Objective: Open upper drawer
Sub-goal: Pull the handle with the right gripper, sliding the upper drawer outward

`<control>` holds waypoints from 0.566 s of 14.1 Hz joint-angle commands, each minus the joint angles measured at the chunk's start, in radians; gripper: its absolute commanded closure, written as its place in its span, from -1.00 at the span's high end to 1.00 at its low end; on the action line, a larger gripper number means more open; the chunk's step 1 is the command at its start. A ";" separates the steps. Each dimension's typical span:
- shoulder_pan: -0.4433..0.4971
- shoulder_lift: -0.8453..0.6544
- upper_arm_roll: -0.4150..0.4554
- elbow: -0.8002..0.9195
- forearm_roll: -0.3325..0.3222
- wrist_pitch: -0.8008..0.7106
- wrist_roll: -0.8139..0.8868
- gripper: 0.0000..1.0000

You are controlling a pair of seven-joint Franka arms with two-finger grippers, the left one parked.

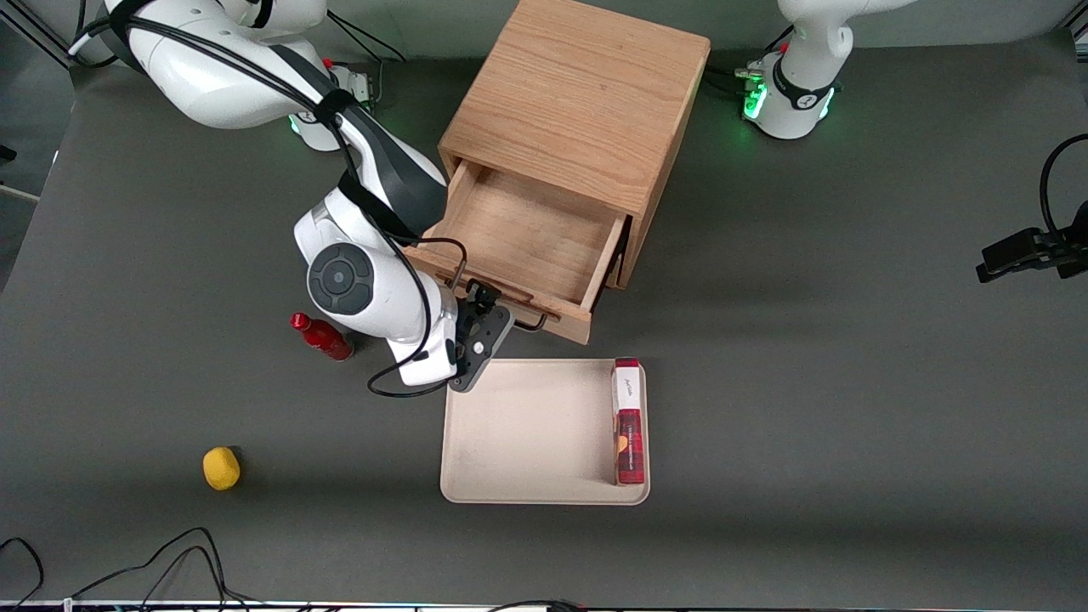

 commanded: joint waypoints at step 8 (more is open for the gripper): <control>0.004 0.056 -0.020 0.101 -0.020 -0.001 -0.049 1.00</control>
